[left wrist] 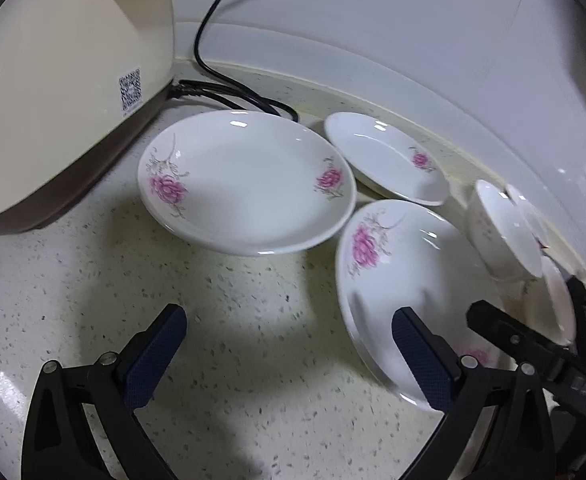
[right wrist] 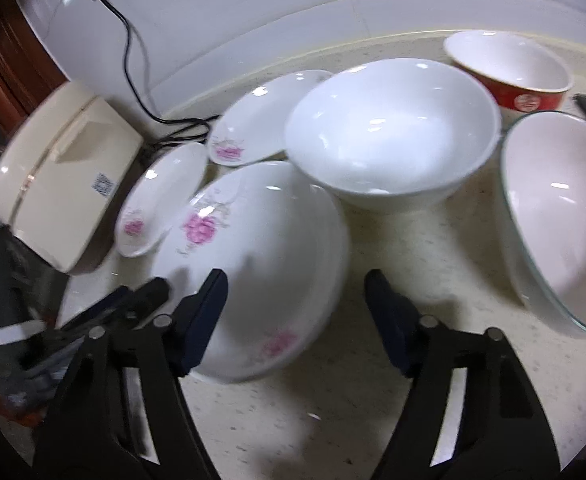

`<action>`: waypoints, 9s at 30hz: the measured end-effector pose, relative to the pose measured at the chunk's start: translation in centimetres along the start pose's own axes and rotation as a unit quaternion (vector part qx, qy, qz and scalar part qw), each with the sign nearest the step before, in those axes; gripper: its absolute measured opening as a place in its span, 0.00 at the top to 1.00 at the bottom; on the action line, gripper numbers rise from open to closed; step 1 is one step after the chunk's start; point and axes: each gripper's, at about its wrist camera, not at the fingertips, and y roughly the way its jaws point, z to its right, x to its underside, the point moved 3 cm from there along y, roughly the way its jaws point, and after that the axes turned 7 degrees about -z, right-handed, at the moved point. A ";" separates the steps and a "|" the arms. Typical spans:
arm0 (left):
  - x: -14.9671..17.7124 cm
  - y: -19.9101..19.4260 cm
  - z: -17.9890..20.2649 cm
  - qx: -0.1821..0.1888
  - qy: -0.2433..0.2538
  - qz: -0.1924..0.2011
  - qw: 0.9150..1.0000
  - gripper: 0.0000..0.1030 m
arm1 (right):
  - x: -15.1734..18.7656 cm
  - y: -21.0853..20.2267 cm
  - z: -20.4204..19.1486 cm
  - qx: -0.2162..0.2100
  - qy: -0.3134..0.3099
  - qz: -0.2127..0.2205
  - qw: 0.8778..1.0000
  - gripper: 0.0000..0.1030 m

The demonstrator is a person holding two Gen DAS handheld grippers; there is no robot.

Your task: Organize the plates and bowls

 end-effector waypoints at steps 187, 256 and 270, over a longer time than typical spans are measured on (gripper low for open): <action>7.8 -3.5 5.7 0.122 0.119 -0.009 0.985 0.42 | 10.2 -6.0 0.6 0.070 -0.121 -0.003 0.990 0.39; 11.2 -9.5 1.8 0.112 0.070 0.098 0.986 0.86 | 11.2 -9.5 1.4 0.025 -0.032 0.079 0.996 0.83; 11.7 -12.0 -1.5 0.103 0.045 0.146 0.983 0.86 | 11.5 -8.1 -1.9 -0.006 -0.044 0.081 0.996 0.83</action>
